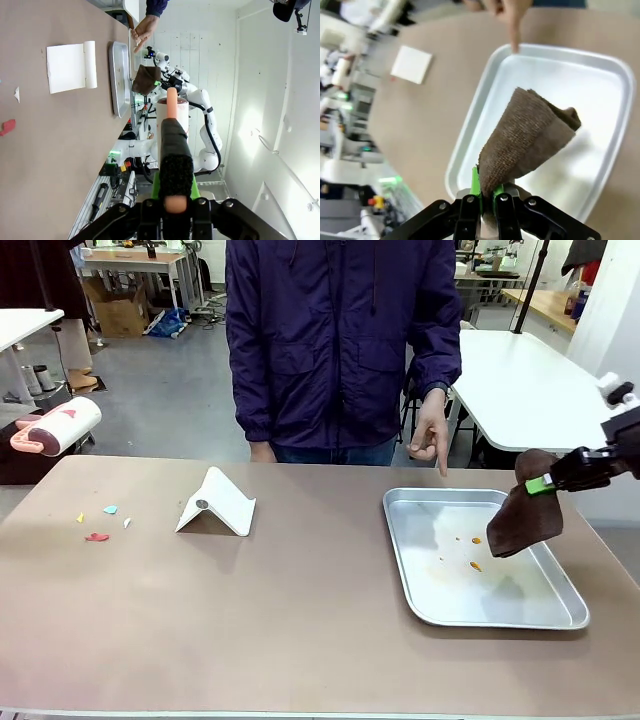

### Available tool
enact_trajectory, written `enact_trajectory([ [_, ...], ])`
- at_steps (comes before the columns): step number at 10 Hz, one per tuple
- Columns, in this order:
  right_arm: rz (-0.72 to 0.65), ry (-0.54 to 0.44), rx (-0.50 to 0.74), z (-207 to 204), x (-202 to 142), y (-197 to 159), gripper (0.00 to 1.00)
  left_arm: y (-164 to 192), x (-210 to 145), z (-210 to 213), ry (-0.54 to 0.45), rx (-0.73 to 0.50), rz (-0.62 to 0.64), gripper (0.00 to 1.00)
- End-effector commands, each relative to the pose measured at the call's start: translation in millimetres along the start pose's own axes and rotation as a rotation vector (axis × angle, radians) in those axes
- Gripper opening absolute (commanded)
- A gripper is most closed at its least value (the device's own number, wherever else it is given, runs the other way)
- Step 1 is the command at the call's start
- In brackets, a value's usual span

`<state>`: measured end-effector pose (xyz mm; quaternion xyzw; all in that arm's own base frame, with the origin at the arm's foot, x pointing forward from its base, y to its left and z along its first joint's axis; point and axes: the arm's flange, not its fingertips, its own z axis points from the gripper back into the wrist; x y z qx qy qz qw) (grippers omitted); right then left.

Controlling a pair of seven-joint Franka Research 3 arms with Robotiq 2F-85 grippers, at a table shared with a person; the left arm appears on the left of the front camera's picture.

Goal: Clean the surface of the table.
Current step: If a person points to the right, clean the right side of the table with your right hand, and if they point to the left, clean the left side with your left hand.

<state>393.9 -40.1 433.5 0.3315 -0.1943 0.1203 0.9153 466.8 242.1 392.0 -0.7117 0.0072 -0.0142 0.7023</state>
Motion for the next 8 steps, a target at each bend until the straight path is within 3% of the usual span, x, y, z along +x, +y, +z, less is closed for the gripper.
enact_trajectory([
  [1,-0.030,0.102,-0.186,-3.3,14.9,9.0,0.10,-4.1,-5.4,-0.1,0.005,-0.007,-0.009,0.22],
  [5,-0.035,0.174,-0.336,-22.7,36.9,-6.8,0.10,-4.1,-5.4,-0.1,0.005,-0.007,-0.009,0.22],
  [8,-0.052,0.206,-0.299,-50.3,49.1,-28.5,0.10,-4.1,-5.4,-0.1,0.005,-0.007,-0.009,0.22],
])
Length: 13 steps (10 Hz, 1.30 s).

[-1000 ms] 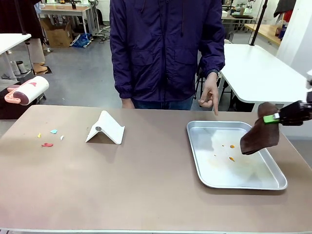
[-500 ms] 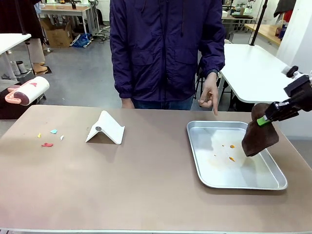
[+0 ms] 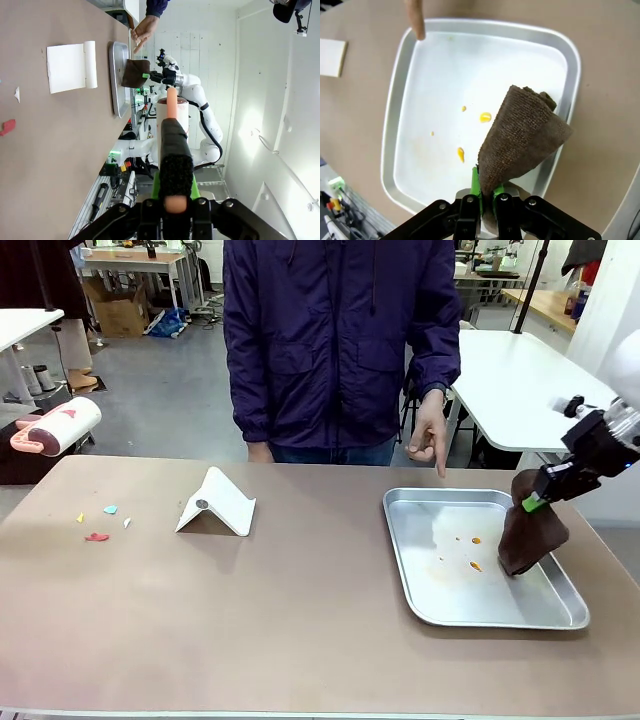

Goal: Clean the surface of the table.
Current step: If a person points to the right, clean the right side of the table with your right hand, and if they point to the left, clean the left side with your left hand.

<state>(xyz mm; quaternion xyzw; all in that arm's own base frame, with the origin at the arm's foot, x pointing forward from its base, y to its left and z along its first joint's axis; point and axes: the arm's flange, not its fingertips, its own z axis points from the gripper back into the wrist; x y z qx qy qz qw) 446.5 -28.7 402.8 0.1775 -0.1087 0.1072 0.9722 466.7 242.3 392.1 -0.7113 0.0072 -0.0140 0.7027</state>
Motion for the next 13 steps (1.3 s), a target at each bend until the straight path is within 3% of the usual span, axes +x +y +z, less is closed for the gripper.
enact_trajectory([
  [1,-0.018,0.005,0.027,-16.9,19.9,-2.5,0.10,-4.0,-5.2,-0.3,0.006,-0.007,-0.009,0.22],
  [3,-0.027,0.033,0.035,-49.6,24.8,-10.3,0.10,-4.0,-5.2,-0.3,0.006,-0.007,-0.009,0.22],
  [7,-0.009,0.026,0.212,-86.4,23.8,-6.2,0.10,-4.0,-5.2,-0.3,0.006,-0.007,-0.009,0.22],
  [10,0.018,0.072,0.307,-129.5,15.2,11.0,0.10,-4.0,-5.2,-0.3,0.006,-0.007,-0.009,0.22],
  [13,0.032,0.088,0.380,-147.1,6.1,35.4,0.10,-4.0,-5.2,-0.3,0.006,-0.007,-0.009,0.22],
])
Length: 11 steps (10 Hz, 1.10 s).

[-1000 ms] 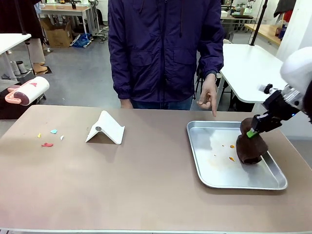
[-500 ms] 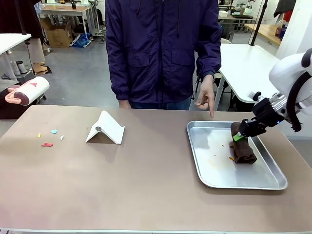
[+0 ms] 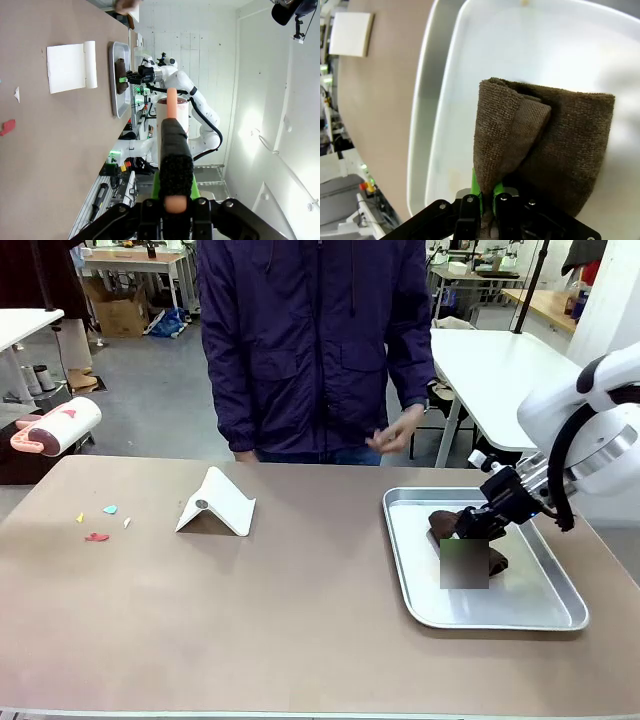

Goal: Clean the surface of the table.
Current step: If a person points to the right, clean the right side of the table with your right hand, and if they point to the left, clean the left side with your left hand.

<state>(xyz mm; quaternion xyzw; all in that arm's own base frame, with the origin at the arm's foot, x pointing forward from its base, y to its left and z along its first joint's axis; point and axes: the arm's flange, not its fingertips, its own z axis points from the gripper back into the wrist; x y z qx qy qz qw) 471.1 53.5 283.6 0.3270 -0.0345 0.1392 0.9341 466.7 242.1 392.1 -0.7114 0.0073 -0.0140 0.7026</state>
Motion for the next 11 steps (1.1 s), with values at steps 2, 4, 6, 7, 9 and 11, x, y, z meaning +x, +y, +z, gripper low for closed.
enact_trajectory([
  [2,0.040,-0.072,0.069,-18.1,-2.7,12.0,0.10,-4.0,-5.3,-0.1,0.006,-0.007,-0.010,0.22],
  [4,0.056,-0.100,0.100,-24.7,-4.5,23.3,0.10,-4.0,-5.3,-0.1,0.006,-0.007,-0.010,0.22],
  [6,0.046,-0.119,0.118,-30.9,-6.8,38.0,0.10,-4.0,-5.3,-0.1,0.006,-0.007,-0.010,0.22],
  [7,0.053,-0.132,0.084,-34.2,-6.2,38.6,0.10,-4.0,-5.3,-0.1,0.006,-0.007,-0.010,0.22],
  [9,0.036,-0.157,0.011,-34.8,-3.1,30.1,0.10,-4.0,-5.3,-0.1,0.006,-0.007,-0.010,0.22],
  [11,0.008,-0.188,-0.084,-19.7,-1.3,22.3,0.10,-4.0,-5.3,-0.1,0.006,-0.007,-0.010,0.22],
])
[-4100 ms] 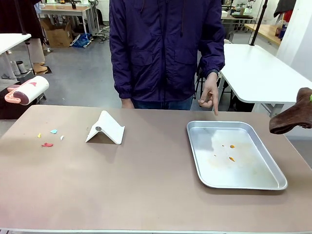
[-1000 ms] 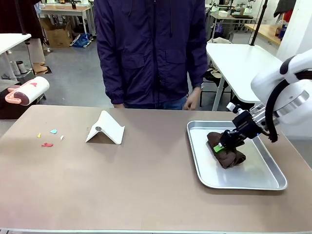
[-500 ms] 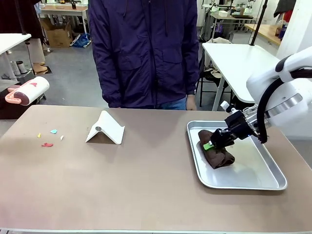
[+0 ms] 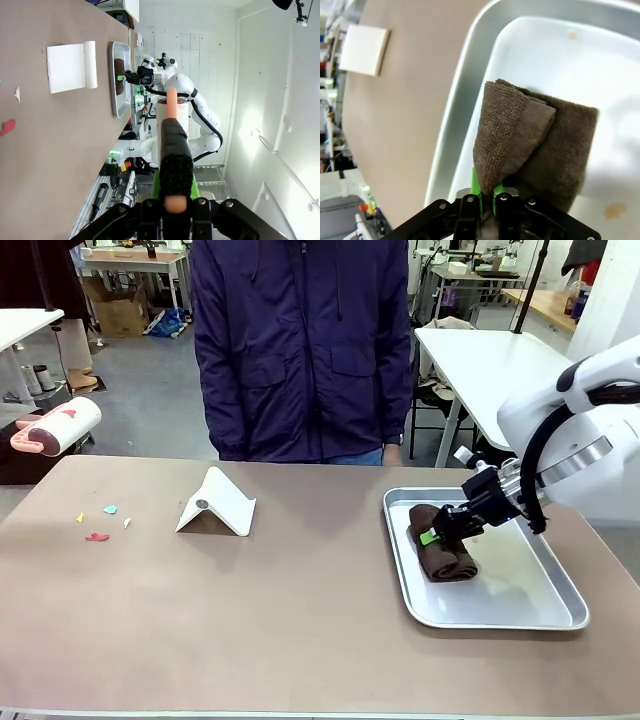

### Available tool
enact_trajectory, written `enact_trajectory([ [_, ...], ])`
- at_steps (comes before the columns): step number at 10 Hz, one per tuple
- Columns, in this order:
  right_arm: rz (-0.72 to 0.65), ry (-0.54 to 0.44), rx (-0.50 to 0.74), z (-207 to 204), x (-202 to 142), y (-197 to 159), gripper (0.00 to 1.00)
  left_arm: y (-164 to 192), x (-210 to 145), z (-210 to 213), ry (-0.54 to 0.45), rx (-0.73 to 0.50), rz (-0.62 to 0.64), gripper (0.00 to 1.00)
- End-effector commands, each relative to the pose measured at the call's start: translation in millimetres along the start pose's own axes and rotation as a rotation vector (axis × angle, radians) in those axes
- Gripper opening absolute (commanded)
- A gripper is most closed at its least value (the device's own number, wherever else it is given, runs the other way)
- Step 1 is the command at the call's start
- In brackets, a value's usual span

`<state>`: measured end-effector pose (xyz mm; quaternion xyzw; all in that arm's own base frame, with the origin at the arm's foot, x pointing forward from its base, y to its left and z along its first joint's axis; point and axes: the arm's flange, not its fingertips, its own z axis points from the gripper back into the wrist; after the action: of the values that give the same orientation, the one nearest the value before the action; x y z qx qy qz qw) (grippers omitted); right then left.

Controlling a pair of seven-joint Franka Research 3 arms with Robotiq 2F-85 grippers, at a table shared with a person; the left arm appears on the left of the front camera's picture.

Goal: Clean the surface of the table.
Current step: If a person points to the right, clean the right side of the table with your right hand, and if they point to the left, clean the left side with your left hand.

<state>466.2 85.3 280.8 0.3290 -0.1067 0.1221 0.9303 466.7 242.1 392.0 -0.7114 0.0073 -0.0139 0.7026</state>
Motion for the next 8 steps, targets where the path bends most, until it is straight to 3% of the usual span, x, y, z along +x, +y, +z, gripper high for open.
enact_trajectory([
  [1,-0.014,-0.048,-0.109,14.3,-2.2,-5.6,0.10,-4.0,-5.3,-0.2,0.006,-0.007,-0.010,0.22],
  [8,-0.215,-0.119,-0.206,79.7,3.9,-65.3,0.10,-4.0,-5.3,-0.2,0.006,-0.007,-0.010,0.22],
])
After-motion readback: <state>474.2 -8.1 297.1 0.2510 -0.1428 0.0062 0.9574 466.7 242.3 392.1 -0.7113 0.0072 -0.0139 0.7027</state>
